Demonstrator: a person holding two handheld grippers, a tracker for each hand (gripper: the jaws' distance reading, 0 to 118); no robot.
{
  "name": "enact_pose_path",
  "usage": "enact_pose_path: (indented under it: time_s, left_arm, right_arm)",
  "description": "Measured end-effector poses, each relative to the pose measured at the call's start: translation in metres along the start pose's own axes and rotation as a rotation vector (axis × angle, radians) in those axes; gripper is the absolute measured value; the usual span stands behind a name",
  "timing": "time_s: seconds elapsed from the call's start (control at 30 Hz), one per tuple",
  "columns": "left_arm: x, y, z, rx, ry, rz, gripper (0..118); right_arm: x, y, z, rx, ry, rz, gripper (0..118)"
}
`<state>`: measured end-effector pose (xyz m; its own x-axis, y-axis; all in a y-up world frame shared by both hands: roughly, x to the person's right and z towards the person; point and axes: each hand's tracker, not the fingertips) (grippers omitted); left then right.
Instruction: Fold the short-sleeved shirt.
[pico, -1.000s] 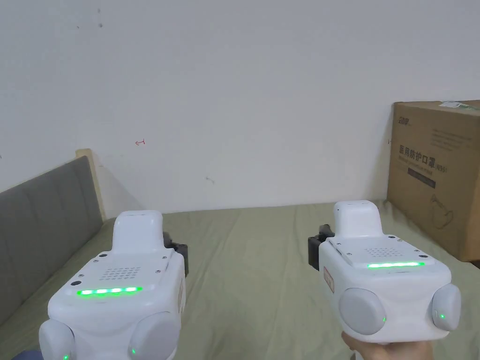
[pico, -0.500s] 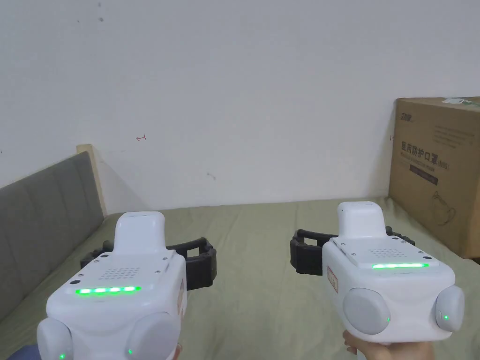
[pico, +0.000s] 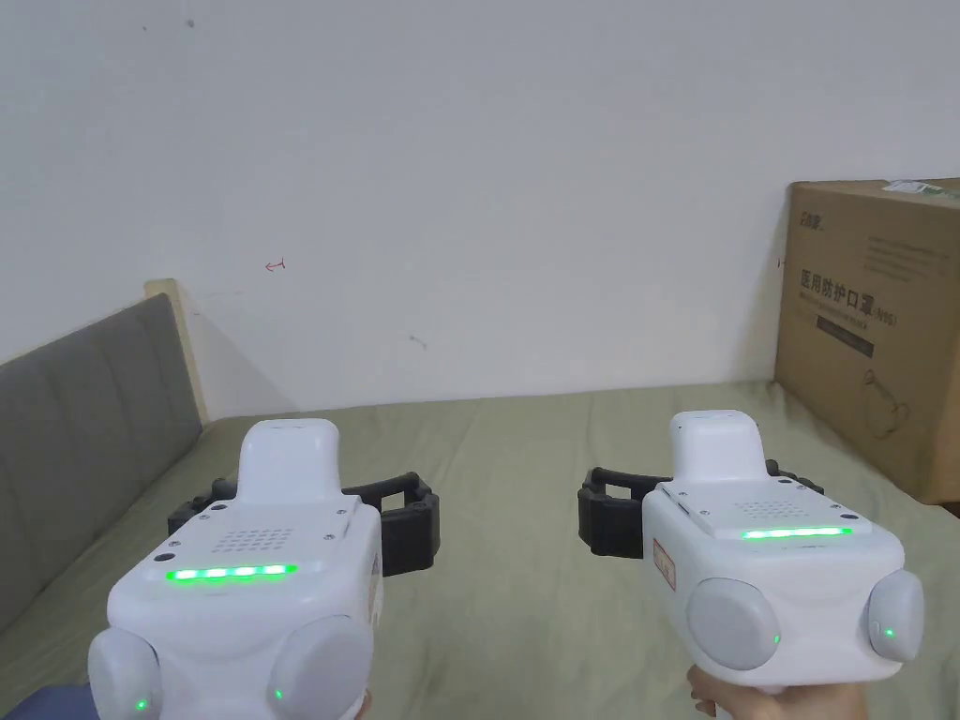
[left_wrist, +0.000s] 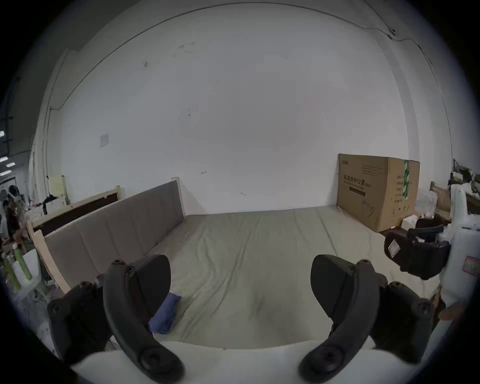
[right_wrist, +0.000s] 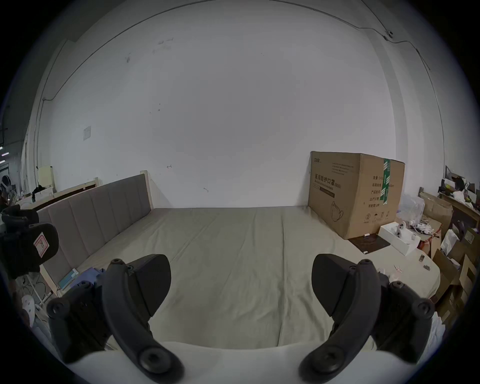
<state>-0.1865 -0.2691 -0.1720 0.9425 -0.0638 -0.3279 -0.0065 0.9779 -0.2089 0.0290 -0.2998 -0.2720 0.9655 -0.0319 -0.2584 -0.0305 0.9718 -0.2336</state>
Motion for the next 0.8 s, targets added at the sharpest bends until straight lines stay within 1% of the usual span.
enact_pose_path:
  time_s: [0.1, 0.2, 0.27, 0.33, 0.47, 0.53, 0.6, 0.8]
  left_arm:
    - [-0.005, 0.004, 0.000, -0.030, -0.052, 0.071, 111]
    - [-0.003, 0.006, 0.000, -0.032, -0.026, 0.067, 111]
    - [0.000, 0.005, -0.001, -0.037, 0.014, 0.036, 111]
    - [0.002, 0.003, -0.001, -0.023, 0.013, 0.024, 111]
    - [0.002, 0.005, -0.004, -0.044, 0.045, 0.047, 111]
    - [0.002, 0.006, -0.003, -0.050, 0.037, 0.045, 111]
    - [0.004, 0.006, -0.003, -0.045, 0.037, 0.023, 111]
    - [0.013, 0.003, -0.007, -0.054, 0.102, -0.044, 111]
  right_arm:
    - [0.000, 0.000, -0.001, -0.004, -0.003, 0.006, 110]
    - [0.001, 0.000, -0.002, 0.003, -0.009, 0.014, 110]
    - [0.001, 0.000, -0.002, 0.001, -0.009, 0.013, 110]
    - [0.002, -0.001, -0.003, 0.000, -0.010, 0.011, 110]
    - [0.003, -0.002, -0.004, -0.006, -0.008, 0.002, 110]
    - [0.003, -0.003, -0.006, -0.016, -0.006, -0.004, 110]
    - [0.003, -0.004, -0.007, -0.022, -0.003, -0.005, 110]
    - [0.002, -0.006, -0.009, -0.027, -0.009, 0.000, 110]
